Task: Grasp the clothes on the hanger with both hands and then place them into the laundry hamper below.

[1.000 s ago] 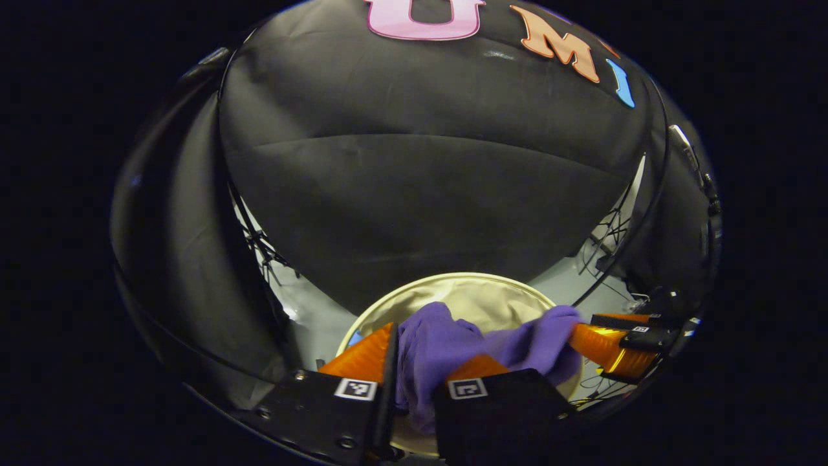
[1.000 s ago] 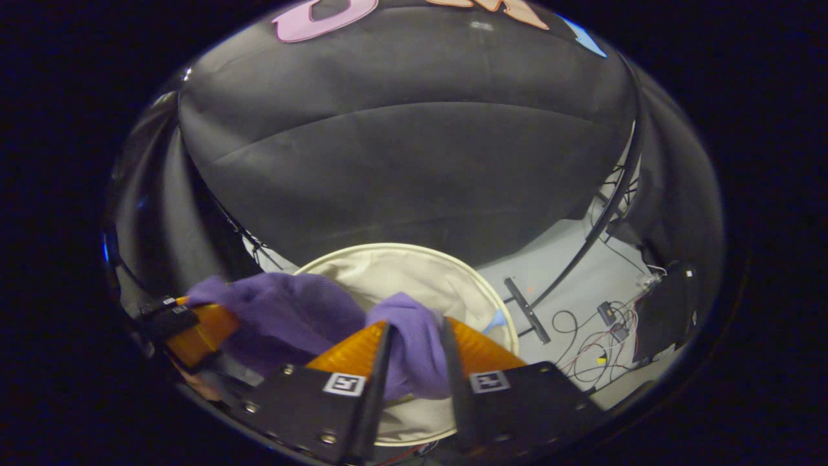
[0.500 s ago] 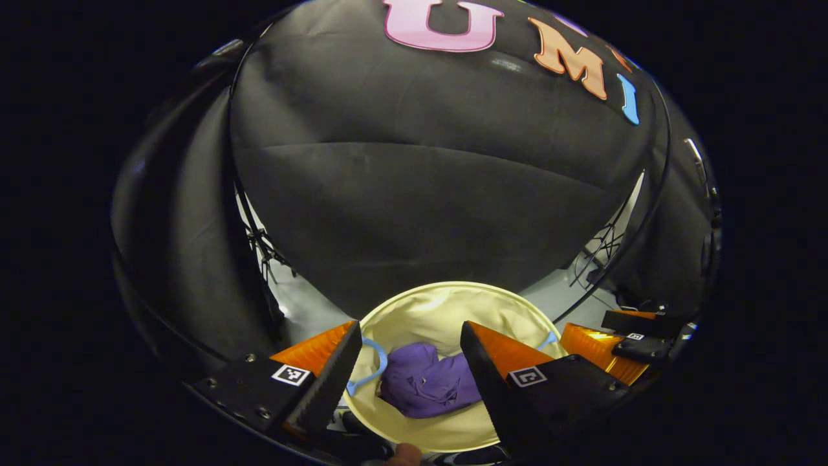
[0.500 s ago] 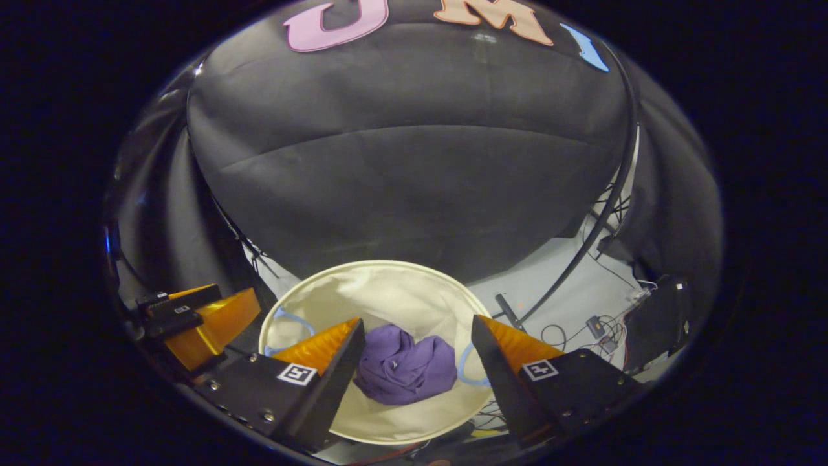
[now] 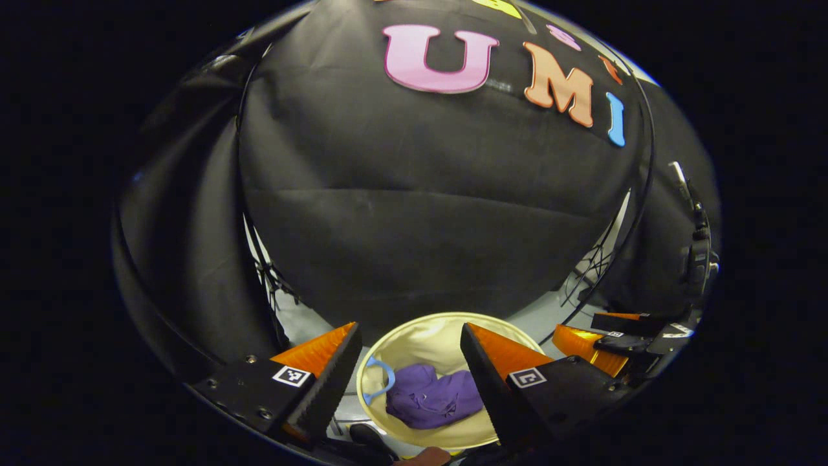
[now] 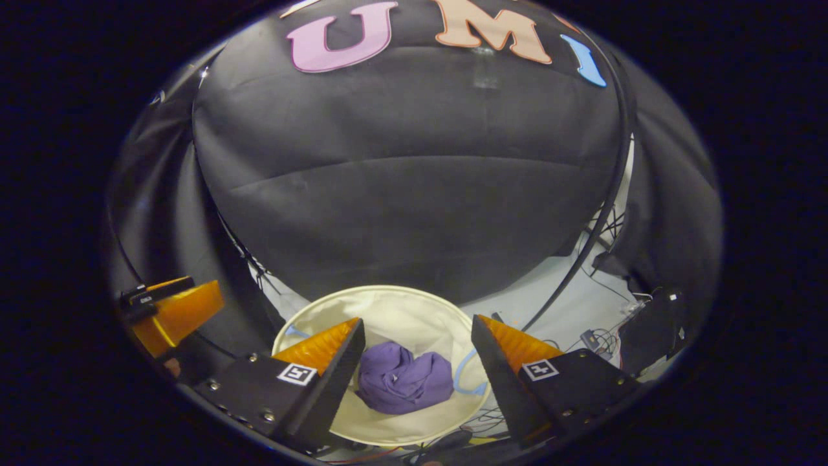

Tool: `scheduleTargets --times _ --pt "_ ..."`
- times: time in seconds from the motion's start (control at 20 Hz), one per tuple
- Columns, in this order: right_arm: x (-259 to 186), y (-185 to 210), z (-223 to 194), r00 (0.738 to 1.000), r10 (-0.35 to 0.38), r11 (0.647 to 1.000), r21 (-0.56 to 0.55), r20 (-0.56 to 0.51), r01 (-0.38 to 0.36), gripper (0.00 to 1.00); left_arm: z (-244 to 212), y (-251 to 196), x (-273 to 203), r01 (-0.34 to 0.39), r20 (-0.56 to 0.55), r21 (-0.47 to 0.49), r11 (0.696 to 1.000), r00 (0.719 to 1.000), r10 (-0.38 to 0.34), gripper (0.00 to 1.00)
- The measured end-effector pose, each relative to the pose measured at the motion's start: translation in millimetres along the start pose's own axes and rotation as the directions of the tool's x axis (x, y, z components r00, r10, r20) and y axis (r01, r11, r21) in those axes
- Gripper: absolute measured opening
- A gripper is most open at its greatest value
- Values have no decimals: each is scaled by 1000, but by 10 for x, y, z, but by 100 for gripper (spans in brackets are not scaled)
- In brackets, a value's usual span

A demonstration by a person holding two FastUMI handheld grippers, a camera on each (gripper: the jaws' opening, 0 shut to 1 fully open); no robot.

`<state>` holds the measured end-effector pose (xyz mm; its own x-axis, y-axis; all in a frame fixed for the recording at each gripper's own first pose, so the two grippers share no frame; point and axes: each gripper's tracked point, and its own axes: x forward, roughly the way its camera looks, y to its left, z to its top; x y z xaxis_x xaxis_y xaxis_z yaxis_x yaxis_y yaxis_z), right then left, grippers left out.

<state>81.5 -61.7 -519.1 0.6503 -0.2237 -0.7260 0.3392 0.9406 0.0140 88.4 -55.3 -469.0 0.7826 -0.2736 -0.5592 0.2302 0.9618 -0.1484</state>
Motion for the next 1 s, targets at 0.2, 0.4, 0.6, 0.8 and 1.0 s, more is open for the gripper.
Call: scheduleTargets --times 0.2,0.4,0.6,0.8,1.0 --pt "-194 18 277 999 13 1000 6 42 -13 94 309 134 -240 -39 43 37 999 998 38 95" --pt "-457 65 640 994 23 1000 -10 104 -22 99 704 202 -545 -61 107 58 996 993 55 95" --pt "-884 147 1182 977 53 999 -11 204 -51 99 1235 182 -900 -69 198 41 997 978 59 90" --pt "-1375 158 1696 949 47 998 -50 312 -33 99 1722 130 -1311 -86 308 57 995 949 64 94" --pt "-1841 277 2102 910 86 996 -55 407 -69 99 2099 42 -1610 -185 424 143 972 899 108 89"
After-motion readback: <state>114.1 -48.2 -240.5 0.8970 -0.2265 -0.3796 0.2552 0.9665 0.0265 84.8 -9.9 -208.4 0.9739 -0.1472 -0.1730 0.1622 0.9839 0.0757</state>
